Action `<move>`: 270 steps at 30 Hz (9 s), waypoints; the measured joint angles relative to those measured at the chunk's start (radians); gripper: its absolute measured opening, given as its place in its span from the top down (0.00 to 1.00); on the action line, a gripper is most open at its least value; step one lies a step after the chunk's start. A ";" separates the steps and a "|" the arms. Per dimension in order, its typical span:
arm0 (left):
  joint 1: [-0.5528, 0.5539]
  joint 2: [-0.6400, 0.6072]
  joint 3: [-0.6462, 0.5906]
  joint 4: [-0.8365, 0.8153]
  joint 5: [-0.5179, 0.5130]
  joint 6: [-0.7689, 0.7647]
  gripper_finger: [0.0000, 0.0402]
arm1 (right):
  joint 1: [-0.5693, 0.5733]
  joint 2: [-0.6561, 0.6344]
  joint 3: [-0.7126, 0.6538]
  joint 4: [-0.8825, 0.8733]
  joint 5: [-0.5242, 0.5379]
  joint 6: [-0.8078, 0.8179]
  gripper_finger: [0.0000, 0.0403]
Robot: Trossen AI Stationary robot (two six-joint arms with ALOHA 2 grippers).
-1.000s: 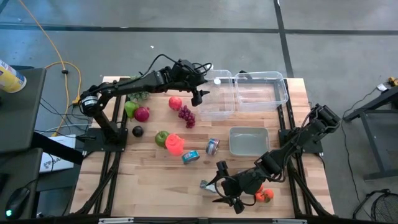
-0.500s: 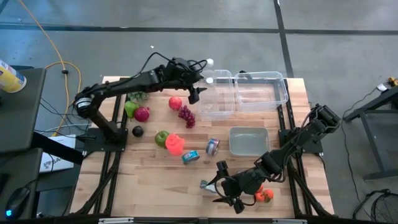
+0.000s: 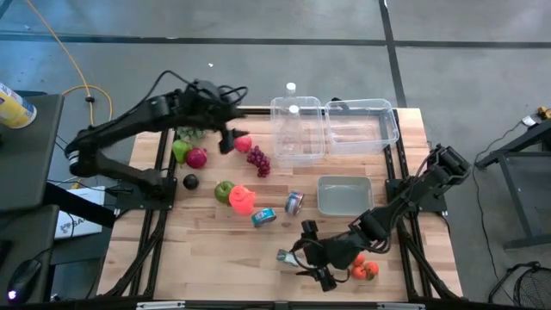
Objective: Pick & Place Food Item
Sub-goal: Put the blue pink tuna can into the gray bin
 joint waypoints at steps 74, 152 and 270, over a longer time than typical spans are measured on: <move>-1.018 -0.505 -0.665 0.317 -0.377 -0.491 0.39 | -0.200 -0.060 0.117 -0.245 0.048 -0.792 0.33; -1.027 -0.316 -0.665 0.460 -0.189 -0.548 0.39 | -0.363 0.024 0.020 -0.371 -0.333 -0.733 0.33; -0.857 -0.316 -0.665 0.397 -0.188 -0.394 0.39 | -0.582 0.043 -0.141 -0.257 -0.343 -0.654 0.03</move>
